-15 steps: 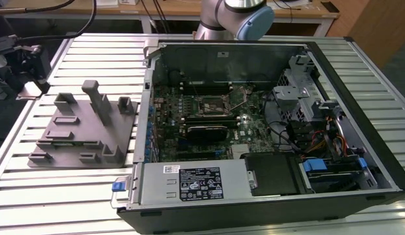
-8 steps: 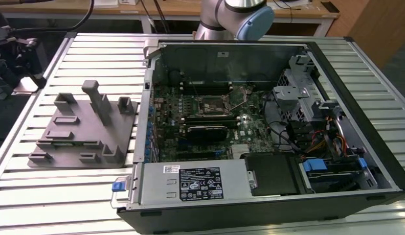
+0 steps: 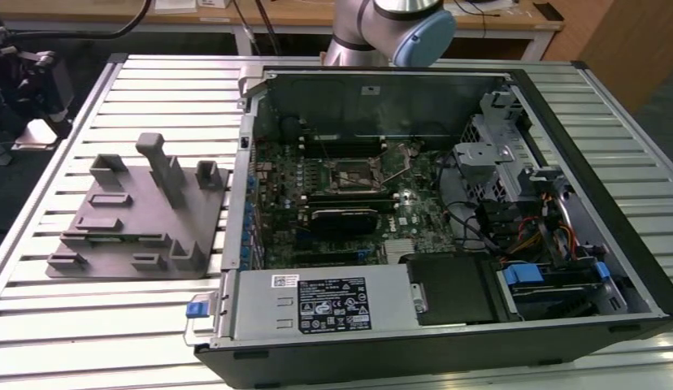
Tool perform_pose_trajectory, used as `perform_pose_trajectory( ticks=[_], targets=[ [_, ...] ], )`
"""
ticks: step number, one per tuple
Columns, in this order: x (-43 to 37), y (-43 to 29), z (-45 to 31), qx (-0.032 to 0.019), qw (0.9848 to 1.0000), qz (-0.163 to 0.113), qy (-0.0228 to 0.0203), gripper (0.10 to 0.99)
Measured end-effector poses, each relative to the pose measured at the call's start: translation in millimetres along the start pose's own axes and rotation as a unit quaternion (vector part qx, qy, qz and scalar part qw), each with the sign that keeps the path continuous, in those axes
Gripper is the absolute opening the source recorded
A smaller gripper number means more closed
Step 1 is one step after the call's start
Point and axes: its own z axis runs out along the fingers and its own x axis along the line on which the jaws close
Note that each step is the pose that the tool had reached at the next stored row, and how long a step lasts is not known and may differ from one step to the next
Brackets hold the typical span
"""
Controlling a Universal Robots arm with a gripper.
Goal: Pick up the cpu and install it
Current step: 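Pick up the cpu and move it towards the insertion slot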
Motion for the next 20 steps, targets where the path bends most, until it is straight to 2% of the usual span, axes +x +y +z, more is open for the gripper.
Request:
perform_pose_trajectory(
  ticks=[20],
  targets=[
    [-1.0,1.1,-34.2,-0.0001,1.0000,0.000,-0.0017,0.541]
  ],
)
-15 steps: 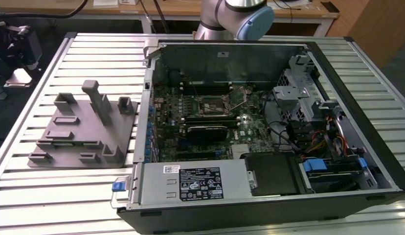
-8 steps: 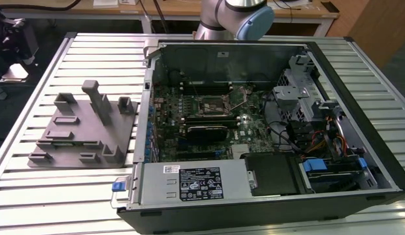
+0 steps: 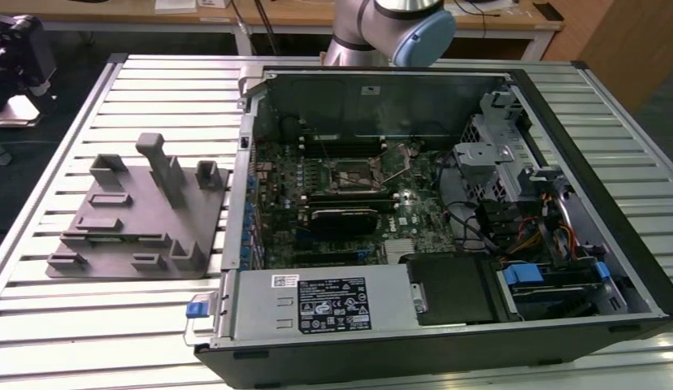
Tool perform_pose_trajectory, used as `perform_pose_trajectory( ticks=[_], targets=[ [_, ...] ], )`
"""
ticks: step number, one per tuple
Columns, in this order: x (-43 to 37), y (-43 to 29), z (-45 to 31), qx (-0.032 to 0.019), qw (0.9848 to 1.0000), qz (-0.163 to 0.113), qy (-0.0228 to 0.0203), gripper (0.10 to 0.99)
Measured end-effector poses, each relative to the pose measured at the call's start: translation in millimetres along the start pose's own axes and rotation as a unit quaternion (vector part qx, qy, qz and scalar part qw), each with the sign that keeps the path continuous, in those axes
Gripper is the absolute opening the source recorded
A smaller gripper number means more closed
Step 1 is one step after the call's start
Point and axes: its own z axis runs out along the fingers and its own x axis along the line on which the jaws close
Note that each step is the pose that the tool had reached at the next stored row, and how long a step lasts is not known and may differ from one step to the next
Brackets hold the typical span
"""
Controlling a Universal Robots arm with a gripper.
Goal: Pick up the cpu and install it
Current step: 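Pick up the cpu and move it towards the insertion slot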
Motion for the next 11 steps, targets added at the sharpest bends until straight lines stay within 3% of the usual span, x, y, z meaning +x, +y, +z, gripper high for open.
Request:
perform_pose_trajectory(
  ticks=[11],
  targets=[
    [-0.5,0.5,-16.6,-0.0001,1.0000,0.000,-0.0010,0.541]
  ],
)
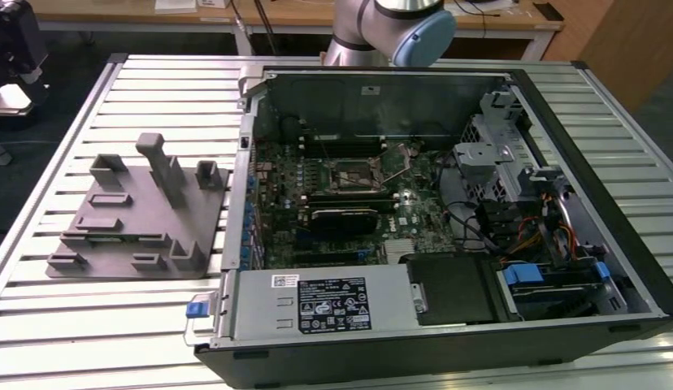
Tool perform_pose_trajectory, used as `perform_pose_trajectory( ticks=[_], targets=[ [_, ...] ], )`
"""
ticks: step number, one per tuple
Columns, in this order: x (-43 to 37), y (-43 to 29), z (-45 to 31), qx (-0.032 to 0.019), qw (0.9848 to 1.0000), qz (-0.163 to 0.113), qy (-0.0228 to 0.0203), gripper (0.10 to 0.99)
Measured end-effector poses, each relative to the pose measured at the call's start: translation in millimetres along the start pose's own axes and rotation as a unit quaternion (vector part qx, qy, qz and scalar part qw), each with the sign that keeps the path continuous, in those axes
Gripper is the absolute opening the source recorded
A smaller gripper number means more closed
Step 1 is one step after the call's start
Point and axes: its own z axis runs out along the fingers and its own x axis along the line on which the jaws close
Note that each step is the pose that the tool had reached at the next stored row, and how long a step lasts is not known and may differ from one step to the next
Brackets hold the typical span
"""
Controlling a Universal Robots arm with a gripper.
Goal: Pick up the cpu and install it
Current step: 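Pick up the cpu and move it towards the insertion slot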
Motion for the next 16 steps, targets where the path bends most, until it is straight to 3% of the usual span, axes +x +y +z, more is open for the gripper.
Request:
perform_pose_trajectory(
  ticks=[8,16],
  targets=[
    [-1.5,0.2,-1.9,0.0001,1.0000,0.000,0.0001,0.541],
    [-14.6,0.6,-1.3,0.0000,1.0000,0.000,0.0000,0.541]
  ],
)
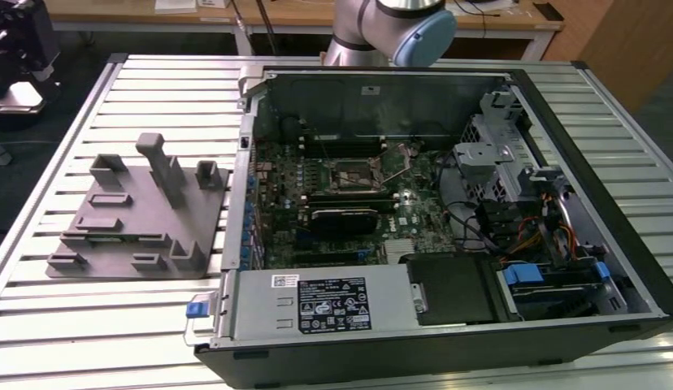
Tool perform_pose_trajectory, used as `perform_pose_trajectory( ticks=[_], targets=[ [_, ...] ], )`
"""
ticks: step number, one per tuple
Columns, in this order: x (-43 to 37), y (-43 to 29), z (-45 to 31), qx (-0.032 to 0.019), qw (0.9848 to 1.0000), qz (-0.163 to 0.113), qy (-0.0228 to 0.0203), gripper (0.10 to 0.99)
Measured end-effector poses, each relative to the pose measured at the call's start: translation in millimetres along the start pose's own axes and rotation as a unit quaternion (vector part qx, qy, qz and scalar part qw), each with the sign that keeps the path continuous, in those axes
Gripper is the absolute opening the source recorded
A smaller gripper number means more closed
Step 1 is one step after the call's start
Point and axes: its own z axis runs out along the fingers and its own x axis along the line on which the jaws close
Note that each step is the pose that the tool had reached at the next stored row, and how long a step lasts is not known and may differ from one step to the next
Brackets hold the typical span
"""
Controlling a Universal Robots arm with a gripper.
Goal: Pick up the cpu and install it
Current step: 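Pick up the cpu and move it towards the insertion slot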
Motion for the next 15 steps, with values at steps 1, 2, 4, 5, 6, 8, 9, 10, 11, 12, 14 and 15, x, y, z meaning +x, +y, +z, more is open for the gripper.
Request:
perform_pose_trajectory(
  ticks=[1,2,4,5,6,8,9,10,11,12,14,15],
  targets=[
    [-1.9,0.1,0.0,0.0000,1.0000,0.000,0.0000,0.541],
    [-3.8,0.1,0.1,0.0000,1.0000,0.000,0.0000,0.541],
    [-7.8,0.3,0.3,0.0000,1.0000,0.000,0.0000,0.541],
    [-9.8,0.4,0.4,0.0000,1.0000,0.000,0.0000,0.541],
    [-11.8,0.4,0.4,0.0000,1.0000,0.000,0.0000,0.541],
    [-15.7,0.5,0.5,0.0000,1.0000,0.000,0.0000,0.541],
    [-17.4,0.6,0.6,0.0000,1.0000,0.000,0.0000,0.541],
    [-19.2,0.7,0.6,0.0000,1.0000,0.000,0.0000,0.541],
    [-20.9,0.7,0.7,0.0000,1.0000,0.000,0.0000,0.541],
    [-22.6,0.8,0.8,0.0000,1.0000,0.000,0.0000,0.541],
    [-25.8,0.9,0.9,0.0000,1.0000,0.000,0.0000,0.541],
    [-27.6,0.9,0.9,0.0000,1.0000,0.000,0.0000,0.541]
  ],
)
